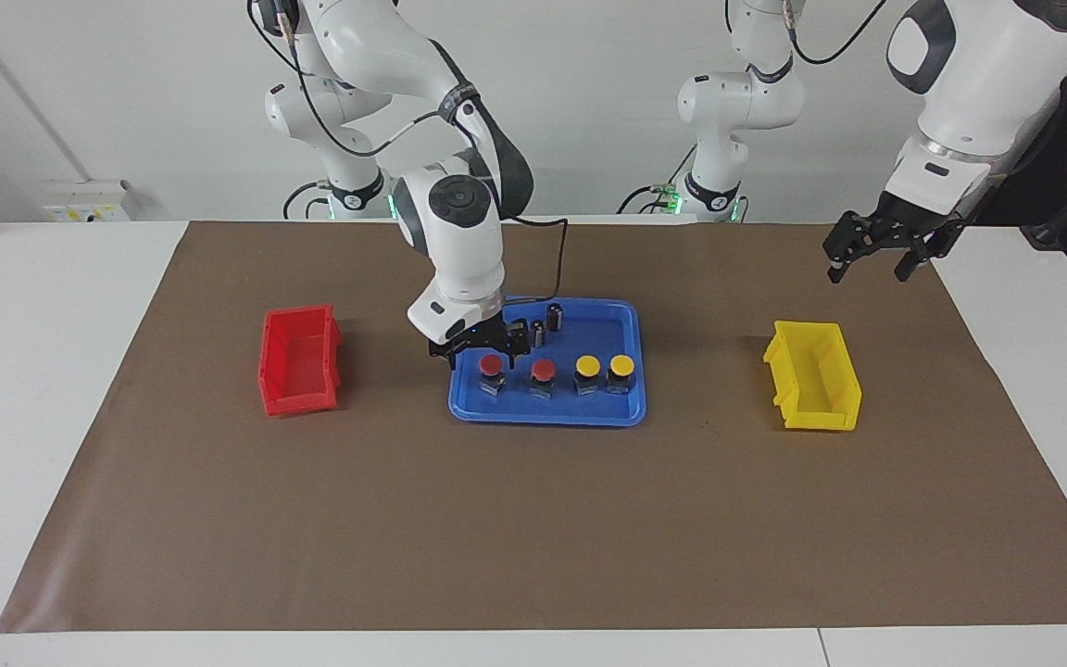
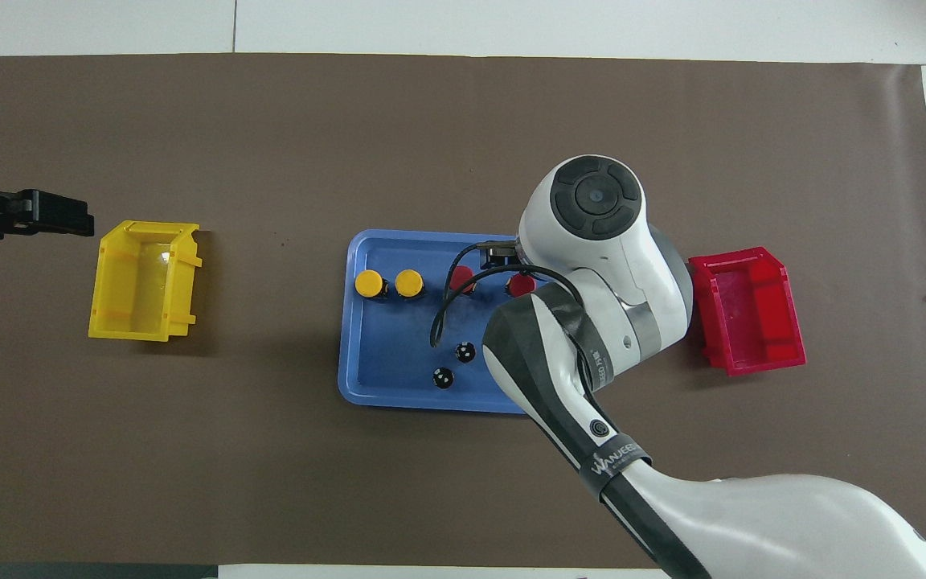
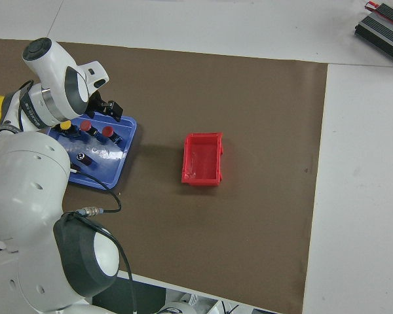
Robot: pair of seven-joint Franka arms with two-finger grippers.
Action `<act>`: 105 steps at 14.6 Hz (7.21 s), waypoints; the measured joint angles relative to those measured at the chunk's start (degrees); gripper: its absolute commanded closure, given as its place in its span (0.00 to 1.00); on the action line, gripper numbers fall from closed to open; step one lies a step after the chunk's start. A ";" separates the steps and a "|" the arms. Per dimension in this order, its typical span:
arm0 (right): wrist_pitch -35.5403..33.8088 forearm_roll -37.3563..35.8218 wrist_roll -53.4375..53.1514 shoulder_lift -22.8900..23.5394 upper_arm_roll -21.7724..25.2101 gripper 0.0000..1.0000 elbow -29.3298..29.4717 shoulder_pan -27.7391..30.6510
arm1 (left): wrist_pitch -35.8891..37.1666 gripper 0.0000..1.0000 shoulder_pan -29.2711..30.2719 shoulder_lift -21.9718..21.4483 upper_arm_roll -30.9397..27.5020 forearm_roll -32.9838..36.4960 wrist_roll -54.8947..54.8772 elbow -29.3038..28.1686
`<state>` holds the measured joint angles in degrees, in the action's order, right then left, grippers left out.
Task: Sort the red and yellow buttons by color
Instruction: 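Grasp a red button with the right gripper while the left gripper reaches the tray, then drop the red button into the red bin while the left gripper grasps a yellow button, then lower the yellow button into the yellow bin with the left gripper, then grasp the second red button on the tray with the right gripper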
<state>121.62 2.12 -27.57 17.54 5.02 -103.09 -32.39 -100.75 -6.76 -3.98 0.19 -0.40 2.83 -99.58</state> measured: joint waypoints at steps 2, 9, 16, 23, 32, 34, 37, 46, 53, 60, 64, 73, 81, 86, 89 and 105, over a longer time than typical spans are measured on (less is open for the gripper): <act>1.19 0.00 0.00 -0.08 0.00 0.17 -1.48 -0.42 | -2.38 0.00 0.22 -1.00 -0.16 -0.19 0.00 -2.56; 5.46 0.12 0.00 -0.21 -0.01 0.28 -5.22 -1.77 | -8.46 0.00 -3.51 -0.55 -0.07 -2.44 3.05 -6.65; 5.46 0.14 0.00 -0.34 0.03 0.61 -5.96 -1.89 | -18.82 0.00 -16.70 8.23 0.33 -2.57 16.00 -6.94; 1.89 1.24 0.59 -1.40 0.52 0.84 -3.56 -0.96 | -24.45 0.28 -23.42 16.06 0.35 -2.58 20.11 -7.24; -15.62 1.31 38.30 -24.53 1.55 0.84 -13.91 26.94 | -26.06 0.36 -26.27 16.77 0.32 -2.58 21.69 -11.96; -13.18 1.31 43.29 -26.76 1.73 0.84 -19.89 31.05 | -26.56 0.39 -26.31 16.74 0.28 -2.58 21.81 -12.18; -7.75 0.95 43.60 -27.45 1.10 0.84 -25.90 30.59 | -27.95 0.39 -26.29 16.68 -0.03 -2.58 21.82 -12.44; 2.26 -2.89 43.60 -25.06 0.63 0.84 -31.86 29.30 | -28.44 0.99 -25.94 16.66 -0.33 -2.58 23.30 -13.33; 5.61 -2.89 43.55 -24.84 0.62 0.84 -34.90 27.87 | -3.19 0.99 -21.21 10.06 -2.32 -2.22 20.61 -0.68; 7.83 -2.91 43.26 -24.32 0.87 0.73 -36.29 29.15 | -6.70 0.99 0.49 10.21 -3.67 -0.01 -2.88 -3.45; 7.84 -2.91 43.16 -24.33 0.87 0.46 -36.65 29.15 | -11.72 0.98 2.20 10.01 -3.63 0.16 -5.42 -8.92; 0.05 -2.90 43.02 -24.13 0.50 0.29 -28.21 28.67 | -19.59 0.98 3.33 6.83 -3.49 0.43 -7.02 -21.40; -13.13 1.33 15.52 -10.75 -0.40 0.29 5.09 8.35 | -23.57 0.40 3.34 6.53 -3.37 0.45 -7.88 -24.91; -12.96 1.21 -2.37 6.19 -0.50 0.29 20.84 -3.81 | -18.14 0.28 3.31 5.75 -2.95 0.45 -8.00 -20.42; -7.17 -0.22 -6.98 12.24 -0.43 0.29 22.76 -7.52 | -7.82 0.00 3.30 3.83 -2.80 0.45 -8.13 -13.09; 1.44 -0.28 -7.04 9.76 0.03 0.33 9.96 -7.03 | 8.20 0.00 2.73 1.53 -1.03 0.46 -9.67 3.84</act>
<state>123.07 1.84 -34.61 27.29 5.05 -93.13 -39.41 -92.55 -4.03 -2.45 -0.84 0.06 -6.83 -95.74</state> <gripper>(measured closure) 0.322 0.000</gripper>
